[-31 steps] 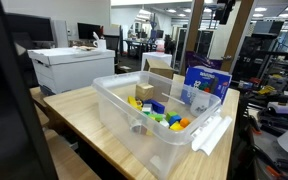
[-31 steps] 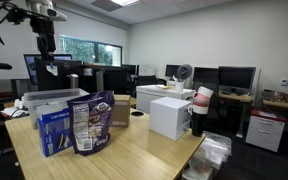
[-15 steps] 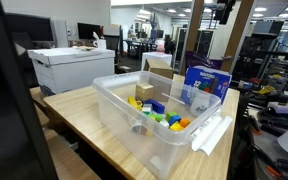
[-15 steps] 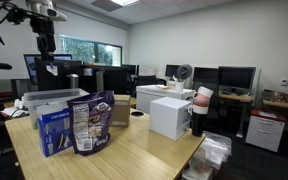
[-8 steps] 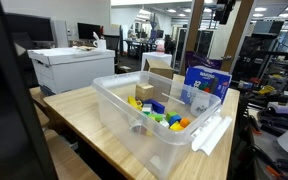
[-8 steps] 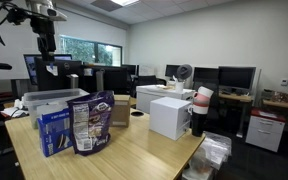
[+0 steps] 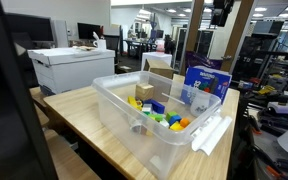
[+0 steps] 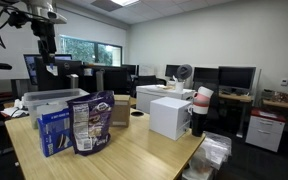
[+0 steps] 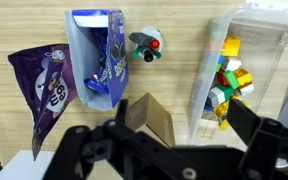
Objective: Set the box upright, then open it
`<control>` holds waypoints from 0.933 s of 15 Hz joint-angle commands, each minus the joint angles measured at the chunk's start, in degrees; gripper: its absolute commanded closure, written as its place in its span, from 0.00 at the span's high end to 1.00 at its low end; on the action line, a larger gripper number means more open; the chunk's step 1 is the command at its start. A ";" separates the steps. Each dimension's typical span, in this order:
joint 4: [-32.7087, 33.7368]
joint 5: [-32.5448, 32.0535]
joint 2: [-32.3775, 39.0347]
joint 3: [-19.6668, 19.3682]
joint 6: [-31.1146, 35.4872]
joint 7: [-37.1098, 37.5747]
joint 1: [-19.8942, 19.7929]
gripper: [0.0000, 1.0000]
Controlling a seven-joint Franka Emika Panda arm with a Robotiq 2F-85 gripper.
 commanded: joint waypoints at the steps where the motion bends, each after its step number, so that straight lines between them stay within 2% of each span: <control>1: -1.60 -0.92 0.55 0.85 3.87 0.87 0.15 1.00; 9: -3.64 -3.74 1.52 1.51 7.83 1.82 -0.16 1.00; 14: -5.41 -8.00 2.54 3.55 13.35 7.46 -1.69 1.00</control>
